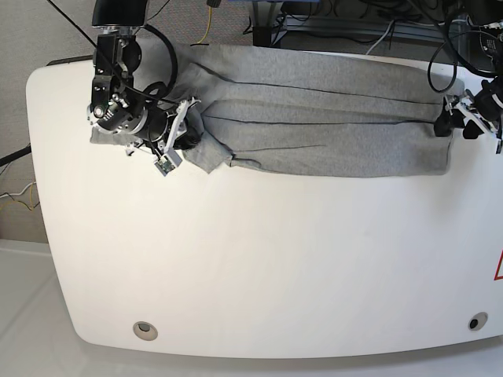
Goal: Fold the T-shirt properly
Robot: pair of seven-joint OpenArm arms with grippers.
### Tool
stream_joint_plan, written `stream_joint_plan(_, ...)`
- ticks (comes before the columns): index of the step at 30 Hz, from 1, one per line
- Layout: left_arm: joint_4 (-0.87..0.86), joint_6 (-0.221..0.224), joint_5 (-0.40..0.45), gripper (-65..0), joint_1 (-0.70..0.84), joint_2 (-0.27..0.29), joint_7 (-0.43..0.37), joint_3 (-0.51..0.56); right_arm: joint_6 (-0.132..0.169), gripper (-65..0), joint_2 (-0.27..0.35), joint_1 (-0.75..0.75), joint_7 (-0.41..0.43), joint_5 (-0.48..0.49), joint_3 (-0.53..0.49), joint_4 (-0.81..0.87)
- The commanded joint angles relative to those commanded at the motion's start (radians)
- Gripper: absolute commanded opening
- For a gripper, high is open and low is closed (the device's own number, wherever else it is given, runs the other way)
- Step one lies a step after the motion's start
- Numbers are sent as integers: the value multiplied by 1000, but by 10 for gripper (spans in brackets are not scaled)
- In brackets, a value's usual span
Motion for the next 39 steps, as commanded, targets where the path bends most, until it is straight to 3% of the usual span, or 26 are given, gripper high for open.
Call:
stream_joint_plan(5, 10, 0, -20, -146, 13, 3, 9, -14, 1, -559, 0, -5, -4, -5, -3, 2)
stream_joint_plan(9, 23, 0, -14, -191, 16, 4, 8, -7, 2, -556, 0, -19, -9, -1, 5, 17)
stream_joint_plan(15, 36, 0, 4, -428, 15, 2, -14, 24, 2, -525, 7, -24, -8, 10, 31, 43)
stream_joint_plan(19, 42, 0, 8, -525, 13, 0, -25, 29, 1, -479, 7, -26, -11, 12, 40, 54)
stream_joint_plan(21, 38, 0, 7, -522, 15, -6, -26, 28, 2, -399, 6, -9, 11, 10, 23, 13)
stream_joint_plan(25, 41, 0, 12, -322, 15, -13, -16, 26, 2, -331, 9, 0, 33, 13, 20, -28)
stream_joint_plan(29, 35, 0, 15, -210, 12, -17, 2, 23, 0, -310, 10, 7, 48, 21, 19, -76)
stream_joint_plan(33, 22, 0, 21, -146, 8, -28, 10, 21, -2, -297, 10, -1, 52, 33, 8, -122)
stream_joint_plan(39, 10, 0, 32, -127, -4, -34, 4, 19, -1, -306, 6, 0, 58, 48, -2, -165)
